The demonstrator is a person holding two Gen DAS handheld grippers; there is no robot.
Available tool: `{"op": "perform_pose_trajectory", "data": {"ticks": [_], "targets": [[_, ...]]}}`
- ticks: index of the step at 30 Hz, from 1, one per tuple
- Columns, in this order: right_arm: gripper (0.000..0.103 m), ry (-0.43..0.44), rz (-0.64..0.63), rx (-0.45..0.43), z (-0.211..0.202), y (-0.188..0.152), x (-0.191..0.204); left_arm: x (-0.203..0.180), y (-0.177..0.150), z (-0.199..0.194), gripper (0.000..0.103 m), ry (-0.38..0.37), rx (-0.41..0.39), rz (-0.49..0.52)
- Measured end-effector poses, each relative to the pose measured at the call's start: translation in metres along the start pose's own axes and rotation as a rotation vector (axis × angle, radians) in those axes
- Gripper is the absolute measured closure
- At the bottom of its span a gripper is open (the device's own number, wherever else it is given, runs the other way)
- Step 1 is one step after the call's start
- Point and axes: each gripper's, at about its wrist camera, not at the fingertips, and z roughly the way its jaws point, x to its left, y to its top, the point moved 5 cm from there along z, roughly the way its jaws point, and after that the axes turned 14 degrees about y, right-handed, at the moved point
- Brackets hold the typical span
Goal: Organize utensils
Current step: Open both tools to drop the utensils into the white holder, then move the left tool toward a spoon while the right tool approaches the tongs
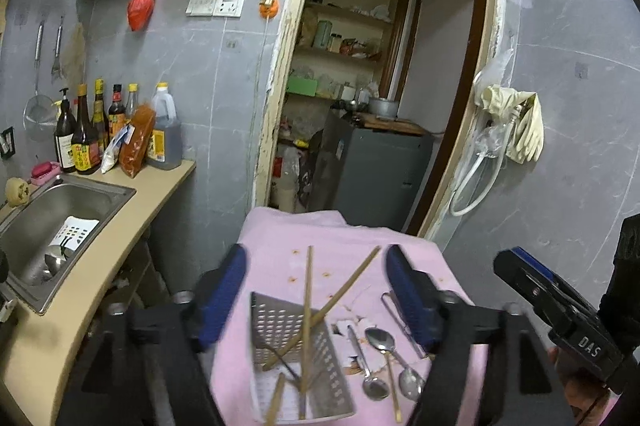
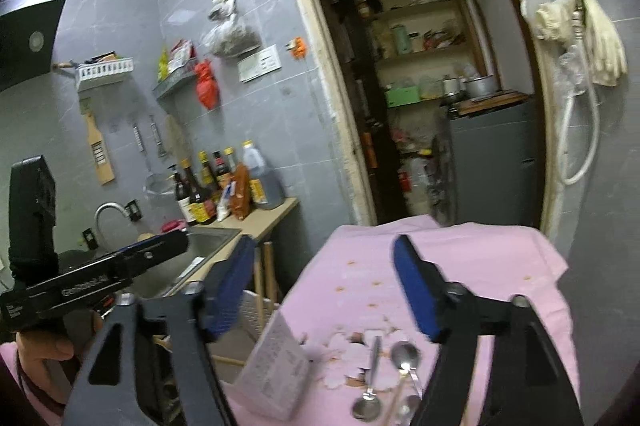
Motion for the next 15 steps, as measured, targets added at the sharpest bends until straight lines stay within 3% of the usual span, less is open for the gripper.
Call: {"op": "perform_pose_trajectory", "data": {"ticks": [2, 4, 9, 15], "targets": [[0.02, -0.039, 0.004, -0.011, -0.011, 0.002, -0.01, -0.006, 0.001, -0.005, 0.013, -0.002, -0.028, -0.001], [0.008, -0.072, 0.003, -0.022, -0.022, 0.003, -0.019, -0.016, 0.001, -0.01, 0.002, -0.003, -0.059, 0.006], [0.001, -0.158, -0.021, -0.039, -0.043, 0.007, -0.038, -0.039, 0.0, -0.015, 0.0, 0.0, -0.109, 0.062], [0.001, -0.257, -0.068, -0.044, -0.065, 0.014, -0.056, -0.07, -0.011, -0.014, 0.0, -0.028, -0.123, 0.109]]}}
